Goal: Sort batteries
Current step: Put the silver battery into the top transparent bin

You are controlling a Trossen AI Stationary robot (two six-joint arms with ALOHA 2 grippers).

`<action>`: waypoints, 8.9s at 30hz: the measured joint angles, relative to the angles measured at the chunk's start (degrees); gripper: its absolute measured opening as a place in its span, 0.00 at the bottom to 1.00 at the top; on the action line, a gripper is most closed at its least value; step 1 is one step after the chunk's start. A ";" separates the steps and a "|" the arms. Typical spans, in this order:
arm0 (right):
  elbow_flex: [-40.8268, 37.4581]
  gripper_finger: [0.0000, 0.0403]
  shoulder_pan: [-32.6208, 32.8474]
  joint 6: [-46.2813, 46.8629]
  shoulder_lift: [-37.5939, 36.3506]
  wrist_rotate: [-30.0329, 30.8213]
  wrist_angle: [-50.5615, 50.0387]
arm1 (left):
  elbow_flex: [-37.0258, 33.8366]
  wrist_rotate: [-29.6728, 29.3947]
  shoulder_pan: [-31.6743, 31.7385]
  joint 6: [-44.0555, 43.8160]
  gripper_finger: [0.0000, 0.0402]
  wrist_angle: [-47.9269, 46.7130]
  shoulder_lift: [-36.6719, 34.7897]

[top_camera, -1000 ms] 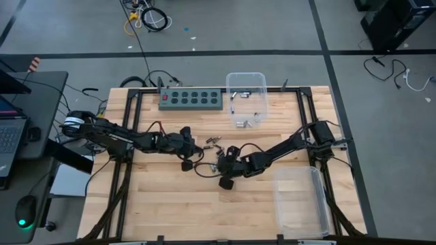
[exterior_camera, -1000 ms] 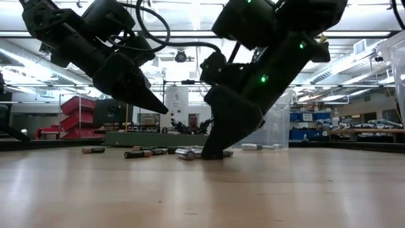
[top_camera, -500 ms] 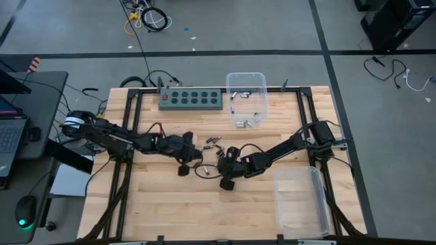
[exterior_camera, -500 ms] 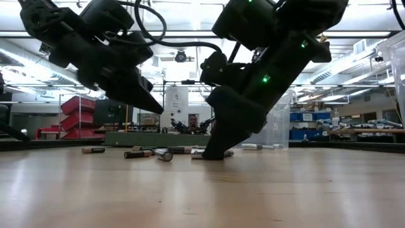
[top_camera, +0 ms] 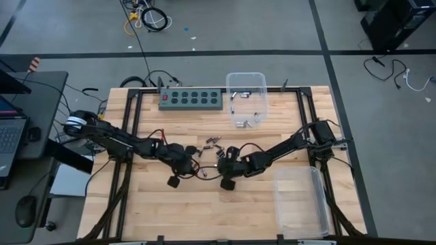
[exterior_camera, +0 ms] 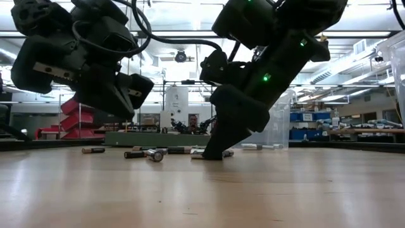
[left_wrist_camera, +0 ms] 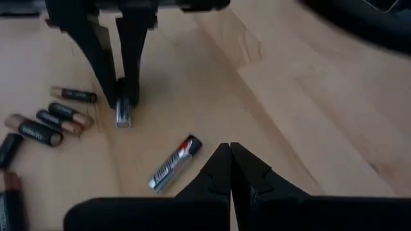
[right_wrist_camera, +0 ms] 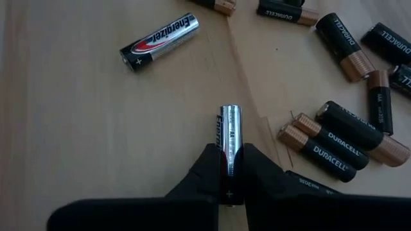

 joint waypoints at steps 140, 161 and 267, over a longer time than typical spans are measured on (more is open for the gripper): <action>-16.47 0.00 -2.85 -13.88 -49.11 10.06 6.03 | -0.02 -24.95 1.83 -4.54 0.00 16.55 0.78; -16.47 0.00 -1.86 -8.33 -49.06 11.50 3.45 | 0.00 -21.52 -0.94 -11.71 0.00 8.85 -0.55; -16.47 0.00 -5.43 -18.29 -49.05 8.17 7.08 | 2.57 3.82 9.21 17.14 0.17 20.66 24.81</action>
